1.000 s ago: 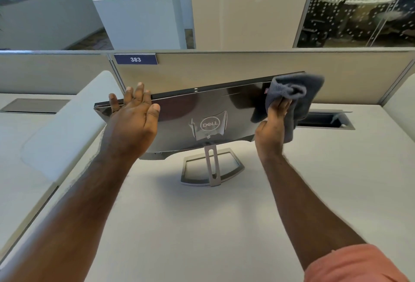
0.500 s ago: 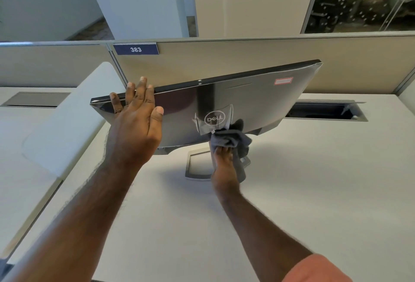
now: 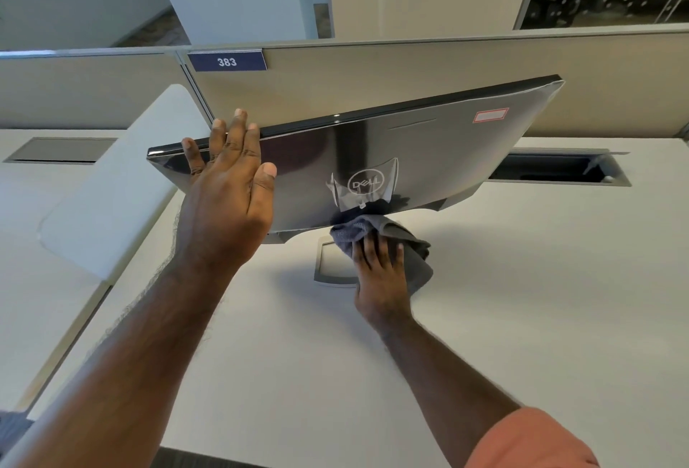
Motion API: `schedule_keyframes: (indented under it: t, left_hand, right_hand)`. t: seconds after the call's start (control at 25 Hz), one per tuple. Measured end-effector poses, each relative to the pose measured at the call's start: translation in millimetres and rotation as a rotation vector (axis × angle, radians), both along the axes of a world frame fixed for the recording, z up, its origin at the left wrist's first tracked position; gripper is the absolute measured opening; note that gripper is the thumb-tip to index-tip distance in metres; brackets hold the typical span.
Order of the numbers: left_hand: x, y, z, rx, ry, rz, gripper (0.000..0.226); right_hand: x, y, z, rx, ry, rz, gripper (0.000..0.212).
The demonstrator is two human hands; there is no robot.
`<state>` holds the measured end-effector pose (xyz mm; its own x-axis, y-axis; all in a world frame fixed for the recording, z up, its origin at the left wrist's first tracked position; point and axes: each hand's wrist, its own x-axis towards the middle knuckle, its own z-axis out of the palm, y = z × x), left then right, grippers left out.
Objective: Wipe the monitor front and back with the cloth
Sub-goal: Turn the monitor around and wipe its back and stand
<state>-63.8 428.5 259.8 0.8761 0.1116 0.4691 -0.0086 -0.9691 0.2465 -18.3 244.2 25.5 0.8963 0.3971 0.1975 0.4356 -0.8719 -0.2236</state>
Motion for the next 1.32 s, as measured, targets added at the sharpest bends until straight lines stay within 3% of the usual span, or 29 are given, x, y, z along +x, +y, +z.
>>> schedule_keyframes:
  t: [0.2, 0.44, 0.72, 0.88, 1.04, 1.16, 1.32]
  left_hand:
    - [-2.9, -0.1, 3.5, -0.016, 0.002, -0.008, 0.06]
    - [-1.3, 0.3, 2.5, -0.038, -0.011, -0.018, 0.06]
    - [-2.5, -5.0, -12.1, 0.008, -0.057, -0.021, 0.061]
    - [-16.5, -12.8, -45.0, 0.012, -0.08, -0.087, 0.061]
    - [-33.5, -32.3, -115.0, 0.09, 0.184, -0.204, 0.061]
    - [-32.6, -28.2, -172.8, 0.089, 0.445, -0.191, 0.067]
    - [-14.6, -11.2, -222.6, 0.12, 0.72, -0.154, 0.067]
  right_hand:
    - [2.1, -10.3, -7.8, -0.028, 0.071, 0.015, 0.067]
    - [-23.2, -24.8, -21.0, -0.14, 0.117, 0.08, 0.077]
    - [-2.0, -11.4, -6.3, -0.107, 0.103, 0.066, 0.083]
    - [-25.1, -36.2, -33.4, -0.252, 0.203, 0.124, 0.078]
    - [-24.2, -55.3, -42.2, -0.311, 0.236, 0.149, 0.074]
    - [-11.1, -72.3, -38.2, -0.338, 0.253, -0.017, 0.076]
    - [17.3, -79.3, -37.5, -0.228, 0.467, -0.123, 0.078]
